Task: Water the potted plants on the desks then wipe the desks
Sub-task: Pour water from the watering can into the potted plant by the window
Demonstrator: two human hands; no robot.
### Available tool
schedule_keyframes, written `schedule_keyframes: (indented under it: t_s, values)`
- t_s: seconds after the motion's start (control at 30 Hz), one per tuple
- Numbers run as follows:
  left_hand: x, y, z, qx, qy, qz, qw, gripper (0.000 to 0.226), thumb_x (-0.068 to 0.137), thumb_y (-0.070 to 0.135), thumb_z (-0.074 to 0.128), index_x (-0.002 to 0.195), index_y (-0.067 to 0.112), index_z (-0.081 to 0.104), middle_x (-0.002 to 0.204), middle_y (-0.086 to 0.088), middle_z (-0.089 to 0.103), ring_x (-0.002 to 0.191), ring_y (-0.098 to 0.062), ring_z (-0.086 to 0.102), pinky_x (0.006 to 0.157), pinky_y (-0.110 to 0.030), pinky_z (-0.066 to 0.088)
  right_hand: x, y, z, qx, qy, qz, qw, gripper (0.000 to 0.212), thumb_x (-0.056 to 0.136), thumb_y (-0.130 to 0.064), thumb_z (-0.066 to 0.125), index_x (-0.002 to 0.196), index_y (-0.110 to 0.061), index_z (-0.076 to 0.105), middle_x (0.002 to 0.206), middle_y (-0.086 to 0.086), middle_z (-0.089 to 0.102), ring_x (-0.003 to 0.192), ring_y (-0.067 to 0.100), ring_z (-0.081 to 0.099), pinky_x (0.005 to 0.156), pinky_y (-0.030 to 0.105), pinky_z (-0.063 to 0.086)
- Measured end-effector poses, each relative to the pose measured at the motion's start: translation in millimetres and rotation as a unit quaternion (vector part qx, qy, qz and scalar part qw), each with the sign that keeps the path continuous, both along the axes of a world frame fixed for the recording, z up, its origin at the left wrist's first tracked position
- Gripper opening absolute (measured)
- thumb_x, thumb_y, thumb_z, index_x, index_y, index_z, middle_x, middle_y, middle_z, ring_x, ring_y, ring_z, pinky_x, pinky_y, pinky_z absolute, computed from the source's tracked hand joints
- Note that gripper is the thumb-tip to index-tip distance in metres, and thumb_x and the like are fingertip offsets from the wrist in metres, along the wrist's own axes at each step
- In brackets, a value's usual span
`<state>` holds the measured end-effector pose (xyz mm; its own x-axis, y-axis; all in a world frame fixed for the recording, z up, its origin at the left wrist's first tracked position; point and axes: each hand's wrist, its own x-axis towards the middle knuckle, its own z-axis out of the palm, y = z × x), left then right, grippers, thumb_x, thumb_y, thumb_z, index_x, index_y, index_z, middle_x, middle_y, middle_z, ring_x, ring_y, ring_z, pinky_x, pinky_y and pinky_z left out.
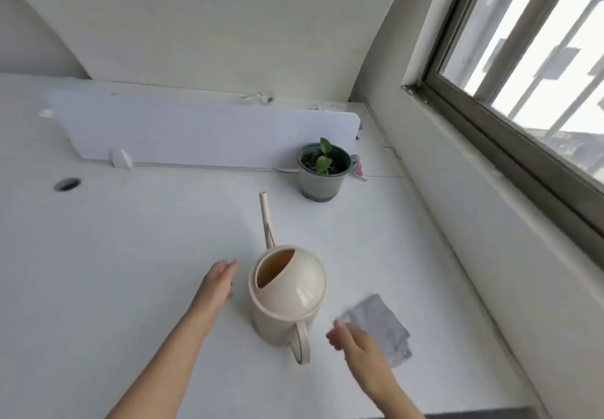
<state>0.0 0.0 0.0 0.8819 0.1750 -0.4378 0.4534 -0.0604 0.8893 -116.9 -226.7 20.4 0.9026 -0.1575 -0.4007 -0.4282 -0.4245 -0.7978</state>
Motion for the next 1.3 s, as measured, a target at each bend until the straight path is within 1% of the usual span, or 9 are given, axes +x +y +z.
schedule_keyframes:
  t_s: [0.13,0.23,0.43,0.67,0.8,0.9,1.07,1.2,1.3]
  values:
    - [34,-19,4,-0.038,0.038,-0.054,0.997,0.064,0.091,0.045,0.043,0.144,0.014,0.025,0.148,-0.01,0.031,0.129,-0.029,0.039,0.107,-0.043,0.035,17,33,11,-0.03,0.004,0.072,0.997,0.043,0.091,-0.045,0.043,0.073,-0.008,0.054,0.066,-0.001,0.054,0.062,0.011,0.051,0.054,0.011,0.033]
    - [54,-30,5,-0.07,0.05,-0.072,0.994,0.07,0.088,0.049,0.047,0.145,0.014,0.023,0.149,-0.01,0.03,0.133,-0.028,0.036,0.094,-0.037,0.04,25,45,0,-0.081,0.022,0.1,0.991,0.027,0.084,-0.038,0.058,0.074,-0.013,0.055,0.06,-0.011,0.048,0.053,0.004,0.043,0.048,0.012,0.033]
    - [71,-37,2,-0.12,0.094,-0.083,0.985,0.074,0.086,0.04,0.056,0.145,0.013,0.02,0.144,-0.014,0.036,0.119,-0.029,0.048,0.08,-0.036,0.042,32,48,-4,-0.049,0.085,0.097,0.99,0.033,0.086,-0.023,0.053,0.099,0.006,0.064,0.089,0.017,0.064,0.077,0.015,0.052,0.069,0.021,0.042]
    - [71,-35,-9,-0.127,0.057,-0.012,0.99,0.047,0.085,0.022,0.058,0.126,0.008,0.039,0.112,-0.011,0.052,0.103,-0.027,0.051,0.083,-0.039,0.044,48,1,8,-0.026,0.082,-0.033,0.996,0.027,0.08,-0.007,0.061,0.057,-0.012,0.046,0.056,-0.005,0.055,0.049,-0.002,0.046,0.048,0.004,0.032]
    - [65,-32,-19,-0.158,0.053,0.027,0.986,0.045,0.084,0.018,0.057,0.124,0.001,0.043,0.096,-0.011,0.05,0.09,-0.025,0.05,0.078,-0.036,0.043,61,-9,13,-0.035,0.053,-0.081,0.995,0.039,0.076,-0.002,0.064,0.048,-0.016,0.039,0.044,-0.011,0.038,0.047,0.003,0.036,0.045,0.011,0.026]
    - [59,-35,-20,-0.175,0.034,0.054,0.983,0.049,0.084,0.017,0.057,0.126,-0.001,0.04,0.097,-0.013,0.049,0.085,-0.024,0.049,0.08,-0.038,0.043,67,-10,13,-0.013,0.037,-0.092,0.995,0.029,0.075,0.001,0.06,0.054,-0.012,0.044,0.058,-0.001,0.04,0.062,0.013,0.036,0.056,0.022,0.026]
    - [57,-43,4,-0.199,-0.041,0.1,0.974,0.052,0.086,0.016,0.051,0.133,0.01,0.03,0.125,-0.013,0.049,0.11,-0.028,0.05,0.105,-0.044,0.038,78,-13,18,0.043,-0.011,-0.087,0.995,0.031,0.073,0.008,0.055,0.052,-0.012,0.046,0.047,-0.009,0.043,0.06,0.014,0.036,0.06,0.023,0.029]
    - [65,-57,34,-0.213,-0.103,0.072,0.969,0.022,0.085,0.012,0.048,0.08,0.032,0.039,0.087,0.002,0.048,0.092,-0.022,0.047,0.088,-0.034,0.04,89,-25,37,0.093,-0.053,-0.104,0.989,0.025,0.068,0.005,0.059,0.052,-0.01,0.047,0.054,0.002,0.041,0.062,0.018,0.039,0.062,0.026,0.033]
    - [69,-72,47,-0.2,-0.161,0.071,0.964,0.01,0.071,0.018,0.048,0.079,0.017,0.042,0.075,0.003,0.042,0.075,-0.016,0.041,0.071,-0.026,0.037,100,-34,52,0.109,-0.081,-0.104,0.985,0.016,0.069,-0.003,0.062,0.057,-0.009,0.053,0.066,0.007,0.052,0.074,0.023,0.051,0.074,0.032,0.039]
